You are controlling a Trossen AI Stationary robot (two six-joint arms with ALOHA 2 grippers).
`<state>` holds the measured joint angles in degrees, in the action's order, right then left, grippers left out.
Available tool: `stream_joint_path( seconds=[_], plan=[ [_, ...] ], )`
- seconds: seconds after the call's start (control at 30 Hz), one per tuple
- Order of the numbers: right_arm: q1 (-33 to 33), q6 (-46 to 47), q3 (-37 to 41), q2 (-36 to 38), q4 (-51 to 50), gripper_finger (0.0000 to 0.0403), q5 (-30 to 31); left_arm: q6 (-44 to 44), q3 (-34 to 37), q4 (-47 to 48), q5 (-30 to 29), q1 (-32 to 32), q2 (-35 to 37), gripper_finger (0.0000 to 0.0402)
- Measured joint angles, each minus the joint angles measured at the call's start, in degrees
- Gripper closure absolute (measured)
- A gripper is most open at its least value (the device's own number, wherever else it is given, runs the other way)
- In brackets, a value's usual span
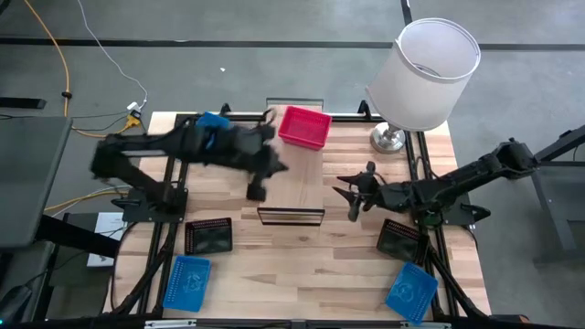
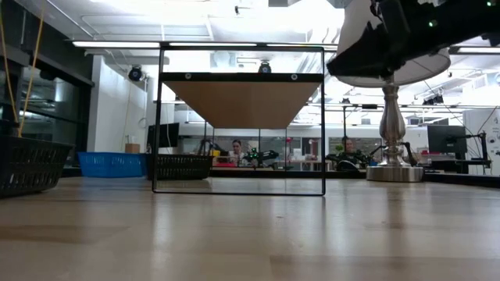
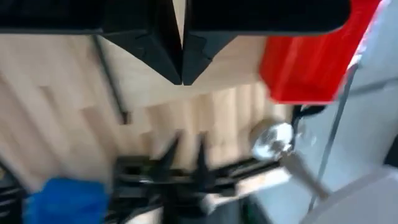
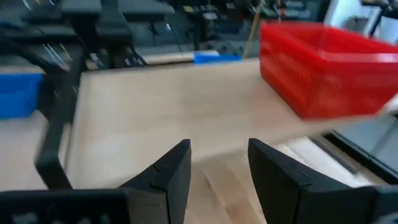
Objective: Stack baskets on shelf by color
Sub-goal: Adjust the stack of red bins on the shelf
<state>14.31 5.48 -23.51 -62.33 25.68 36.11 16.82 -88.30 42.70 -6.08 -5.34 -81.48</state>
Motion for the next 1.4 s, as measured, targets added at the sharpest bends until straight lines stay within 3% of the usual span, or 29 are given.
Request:
stream_joint_path(
  seconds=[0.3,0.43,0.5,0.57,0.73,0.97,1.07,1.17,1.4],
  plan=[
    [-8.5,-2.5,0.0,-1.2,6.6,0.0269,-11.5,-5.1,48.1,-42.6,-0.4,5.6,28.4,0.0401],
    [-13.3,-2.5,0.0,-5.9,10.2,0.0327,-16.8,-11.1,66.2,-67.7,-2.7,7.4,36.3,0.0401],
    [-15.6,-2.5,-1.0,-8.8,11.6,0.0374,-19.9,-13.4,73.0,-79.2,-4.8,8.3,38.0,0.0401],
    [-17.6,-2.9,-2.7,-11.1,11.6,0.0393,-21.8,-14.1,78.0,-88.4,-6.5,8.8,38.7,0.0401],
    [-20.9,-4.1,-10.2,-14.9,4.3,0.0396,-22.9,-15.2,83.1,-95.5,-7.1,8.8,39.8,0.0401],
    [-21.1,-4.0,-22.0,-15.0,-25.2,0.0402,-16.7,-17.3,83.1,-94.7,-3.8,8.9,39.9,0.0401],
    [-19.9,-2.8,-26.1,-15.0,-34.6,0.0402,-9.4,-17.5,83.1,-94.8,-1.8,8.9,40.0,0.0401],
    [-20.0,-2.8,-28.5,-15.0,-36.9,0.0402,-2.5,-17.5,83.1,-94.9,-1.8,8.9,40.0,0.0401],
    [-23.4,-3.1,-29.4,-15.0,-35.5,0.0403,-2.1,-17.7,83.1,-95.9,-2.1,8.9,39.9,0.0401]
  ],
)
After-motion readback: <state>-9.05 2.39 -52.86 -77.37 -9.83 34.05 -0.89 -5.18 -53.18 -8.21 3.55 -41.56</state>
